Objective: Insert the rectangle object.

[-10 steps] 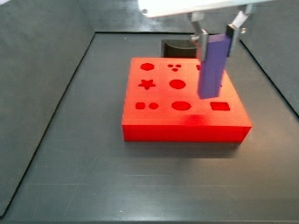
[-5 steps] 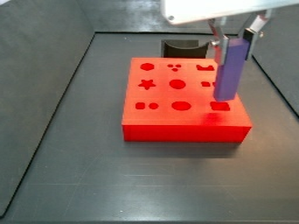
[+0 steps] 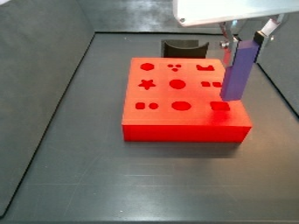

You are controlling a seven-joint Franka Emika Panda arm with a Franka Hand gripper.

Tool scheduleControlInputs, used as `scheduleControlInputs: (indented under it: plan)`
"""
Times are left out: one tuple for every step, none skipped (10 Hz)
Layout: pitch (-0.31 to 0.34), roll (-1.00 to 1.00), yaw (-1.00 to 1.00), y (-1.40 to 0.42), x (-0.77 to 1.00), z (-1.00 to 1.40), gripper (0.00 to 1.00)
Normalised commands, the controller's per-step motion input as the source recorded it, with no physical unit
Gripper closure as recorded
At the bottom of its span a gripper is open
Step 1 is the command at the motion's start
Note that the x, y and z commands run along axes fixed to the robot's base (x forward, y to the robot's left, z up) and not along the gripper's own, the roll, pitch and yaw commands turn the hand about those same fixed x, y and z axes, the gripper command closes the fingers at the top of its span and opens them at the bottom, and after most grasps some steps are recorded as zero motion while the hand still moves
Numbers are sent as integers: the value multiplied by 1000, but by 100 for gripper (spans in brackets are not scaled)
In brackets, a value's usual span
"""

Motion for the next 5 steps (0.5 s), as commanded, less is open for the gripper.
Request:
scheduleControlInputs:
  plan:
    - [150, 90, -174, -3, 274, -126, 100]
    - [116, 64, -154, -3, 206, -194, 100]
    - [114, 60, -143, 0, 186, -189, 100]
    - [116, 69, -129, 0, 154, -197, 100]
    - [147, 116, -154, 0, 0, -126, 100]
